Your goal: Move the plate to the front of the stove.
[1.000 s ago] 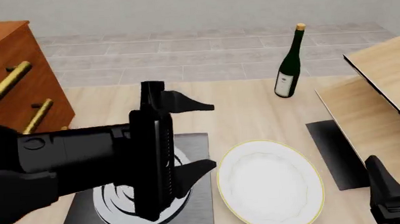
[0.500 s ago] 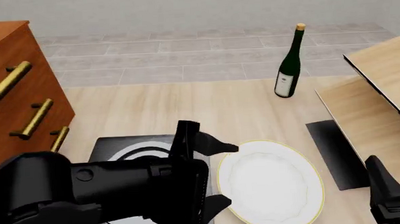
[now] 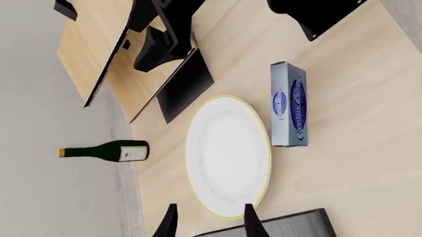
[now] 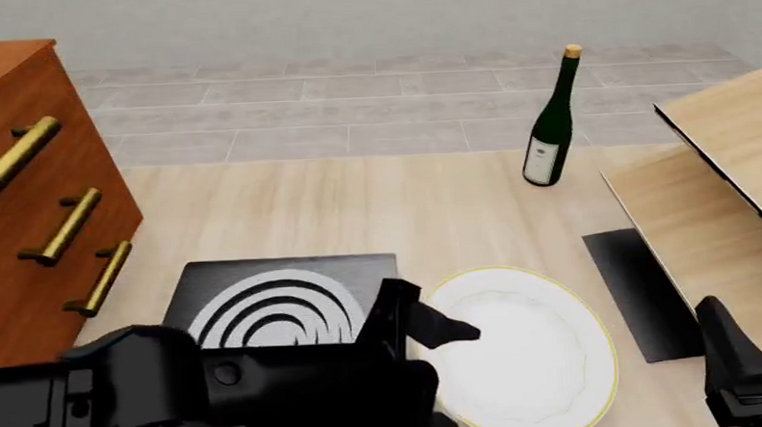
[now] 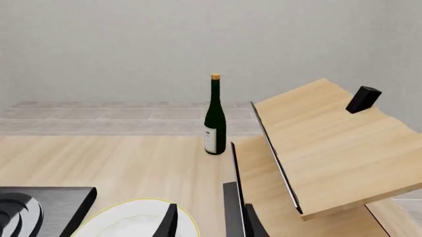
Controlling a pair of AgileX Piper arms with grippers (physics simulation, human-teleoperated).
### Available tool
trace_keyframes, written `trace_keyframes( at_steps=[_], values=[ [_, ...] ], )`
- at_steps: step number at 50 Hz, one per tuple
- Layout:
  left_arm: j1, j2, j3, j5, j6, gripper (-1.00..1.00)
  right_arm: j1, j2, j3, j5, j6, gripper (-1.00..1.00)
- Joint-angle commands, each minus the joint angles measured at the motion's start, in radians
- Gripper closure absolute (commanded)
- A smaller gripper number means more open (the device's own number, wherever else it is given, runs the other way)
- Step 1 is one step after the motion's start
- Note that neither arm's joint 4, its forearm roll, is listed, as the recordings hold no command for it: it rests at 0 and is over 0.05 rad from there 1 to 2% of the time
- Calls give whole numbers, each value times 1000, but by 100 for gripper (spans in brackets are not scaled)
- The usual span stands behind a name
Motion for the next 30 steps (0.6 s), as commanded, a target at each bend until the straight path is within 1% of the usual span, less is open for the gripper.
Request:
trace_keyframes(
  at_steps=[1, 18, 23, 30],
  values=[
    [-18, 40, 9, -27, 1, -100, 0, 0, 0, 0, 0, -100],
    [-47, 97, 9, -62, 4, -100, 0, 0, 0, 0, 0, -100],
    [-51, 123, 25, -87, 14, -100, -1, 0, 0, 0, 0, -100],
    [-60, 148, 22, -102, 8, -100, -1, 0, 0, 0, 0, -100]
  ],
)
